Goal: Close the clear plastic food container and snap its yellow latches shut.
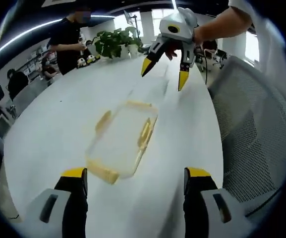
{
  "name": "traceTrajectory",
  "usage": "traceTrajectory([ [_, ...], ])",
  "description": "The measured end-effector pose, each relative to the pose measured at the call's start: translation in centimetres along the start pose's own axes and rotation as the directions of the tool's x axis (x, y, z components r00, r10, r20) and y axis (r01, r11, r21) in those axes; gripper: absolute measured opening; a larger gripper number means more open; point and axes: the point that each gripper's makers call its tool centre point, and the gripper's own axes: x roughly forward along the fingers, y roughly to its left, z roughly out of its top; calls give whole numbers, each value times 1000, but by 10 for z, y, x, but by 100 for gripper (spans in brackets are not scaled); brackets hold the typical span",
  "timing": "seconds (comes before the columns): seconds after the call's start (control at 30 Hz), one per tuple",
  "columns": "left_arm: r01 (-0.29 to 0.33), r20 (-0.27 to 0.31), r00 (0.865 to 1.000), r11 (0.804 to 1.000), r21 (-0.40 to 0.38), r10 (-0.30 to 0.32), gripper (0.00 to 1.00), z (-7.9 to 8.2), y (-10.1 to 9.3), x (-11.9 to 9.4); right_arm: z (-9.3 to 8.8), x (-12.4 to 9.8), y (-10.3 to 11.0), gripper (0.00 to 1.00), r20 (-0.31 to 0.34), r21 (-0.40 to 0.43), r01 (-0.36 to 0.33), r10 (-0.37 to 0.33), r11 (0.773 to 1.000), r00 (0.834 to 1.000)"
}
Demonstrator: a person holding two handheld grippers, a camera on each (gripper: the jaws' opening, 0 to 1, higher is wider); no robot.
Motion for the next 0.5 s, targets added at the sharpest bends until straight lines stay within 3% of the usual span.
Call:
traceTrajectory([
  [0.5, 31, -55, 998, 997, 69, -27, 79, -9, 14, 9, 1, 17, -11, 57, -31, -38, -47, 46, 998, 998],
])
